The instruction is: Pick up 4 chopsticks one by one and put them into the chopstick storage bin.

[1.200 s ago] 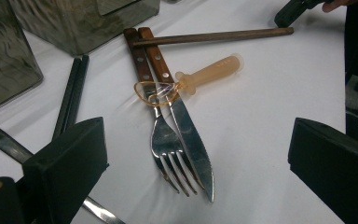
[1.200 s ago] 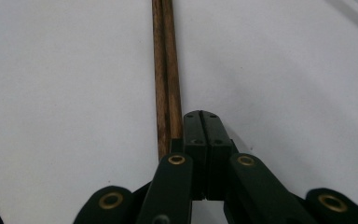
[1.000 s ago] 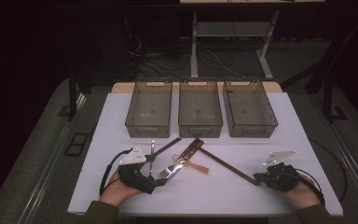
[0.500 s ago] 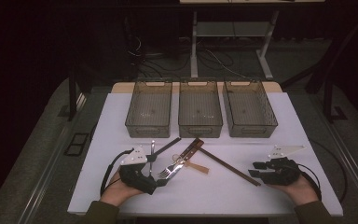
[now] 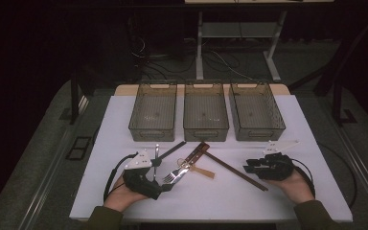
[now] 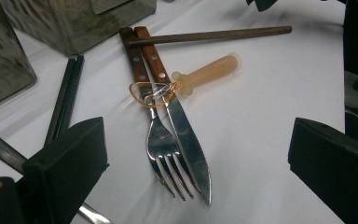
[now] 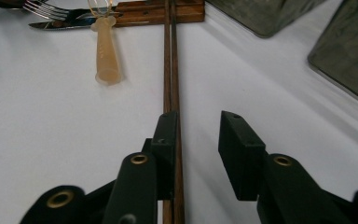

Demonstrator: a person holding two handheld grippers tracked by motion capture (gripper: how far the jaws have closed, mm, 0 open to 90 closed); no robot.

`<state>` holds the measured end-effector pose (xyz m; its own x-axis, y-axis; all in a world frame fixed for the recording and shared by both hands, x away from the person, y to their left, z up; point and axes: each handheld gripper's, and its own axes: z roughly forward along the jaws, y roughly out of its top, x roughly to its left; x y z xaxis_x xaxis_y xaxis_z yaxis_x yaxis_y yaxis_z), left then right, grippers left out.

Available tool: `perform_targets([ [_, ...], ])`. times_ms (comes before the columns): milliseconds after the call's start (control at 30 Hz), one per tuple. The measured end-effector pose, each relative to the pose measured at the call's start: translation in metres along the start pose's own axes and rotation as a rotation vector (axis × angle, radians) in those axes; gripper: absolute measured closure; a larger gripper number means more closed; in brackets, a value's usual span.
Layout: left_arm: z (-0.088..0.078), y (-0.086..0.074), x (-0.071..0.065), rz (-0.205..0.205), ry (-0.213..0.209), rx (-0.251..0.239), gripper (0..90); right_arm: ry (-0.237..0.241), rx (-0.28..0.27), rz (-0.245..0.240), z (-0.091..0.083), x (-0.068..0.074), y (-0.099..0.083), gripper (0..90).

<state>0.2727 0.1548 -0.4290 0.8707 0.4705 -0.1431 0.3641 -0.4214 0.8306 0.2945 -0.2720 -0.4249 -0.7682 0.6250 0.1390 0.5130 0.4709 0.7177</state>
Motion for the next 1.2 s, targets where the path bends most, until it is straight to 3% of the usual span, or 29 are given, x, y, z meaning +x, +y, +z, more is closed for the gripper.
perform_targets([
  [167, -0.001, 0.0, 0.0, 0.003, -0.003, -0.004, 3.7, 0.017, 0.026, -0.016, 0.011, 0.001, 0.006, 75.4],
  [333, 0.0, 0.0, 0.0, 0.003, -0.004, -0.001, 3.7, 0.028, 0.037, -0.031, 0.011, 0.003, 0.003, 79.3],
  [700, 0.001, 0.0, 0.0, 0.006, -0.006, 0.004, 3.7, 0.038, 0.081, -0.051, 0.017, 0.007, 0.002, 81.4],
  [1200, 0.001, 0.0, 0.0, 0.007, -0.006, 0.006, 3.7, 0.033, 0.095, -0.06, 0.02, 0.007, 0.001, 82.1],
])
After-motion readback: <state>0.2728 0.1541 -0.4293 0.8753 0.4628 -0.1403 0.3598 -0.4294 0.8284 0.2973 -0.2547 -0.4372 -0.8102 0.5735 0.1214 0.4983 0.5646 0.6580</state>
